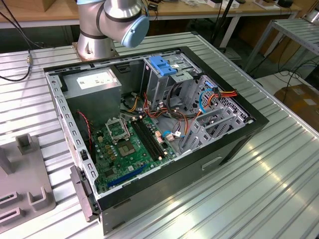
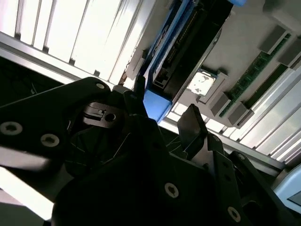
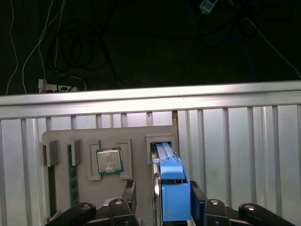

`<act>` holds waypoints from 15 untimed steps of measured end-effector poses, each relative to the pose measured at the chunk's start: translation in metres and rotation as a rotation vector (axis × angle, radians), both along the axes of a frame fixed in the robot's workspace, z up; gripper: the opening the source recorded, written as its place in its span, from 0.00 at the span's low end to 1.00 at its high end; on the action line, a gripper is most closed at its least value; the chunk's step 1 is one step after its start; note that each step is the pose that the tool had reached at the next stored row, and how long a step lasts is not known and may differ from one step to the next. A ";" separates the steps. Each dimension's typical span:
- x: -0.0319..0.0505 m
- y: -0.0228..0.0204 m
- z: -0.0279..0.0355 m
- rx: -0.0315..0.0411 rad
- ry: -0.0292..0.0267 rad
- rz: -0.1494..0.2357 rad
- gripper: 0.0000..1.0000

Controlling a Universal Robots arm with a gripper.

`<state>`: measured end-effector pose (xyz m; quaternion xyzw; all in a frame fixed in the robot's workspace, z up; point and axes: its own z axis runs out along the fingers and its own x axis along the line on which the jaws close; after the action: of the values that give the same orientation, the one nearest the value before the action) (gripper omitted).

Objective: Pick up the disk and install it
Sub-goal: 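Pick up the disk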

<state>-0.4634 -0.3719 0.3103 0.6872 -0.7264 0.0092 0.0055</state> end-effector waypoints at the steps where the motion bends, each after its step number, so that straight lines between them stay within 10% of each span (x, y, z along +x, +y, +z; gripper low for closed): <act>1: 0.0000 0.0029 -0.0137 0.0030 0.0001 0.000 0.56; 4: -0.0027 0.0070 -0.0166 0.0036 -0.0020 0.000 0.41; 15: -0.0026 0.0061 -0.0167 0.0034 -0.0024 0.000 0.39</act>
<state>-0.4660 -0.3658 0.2937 0.6872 -0.7264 0.0088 0.0035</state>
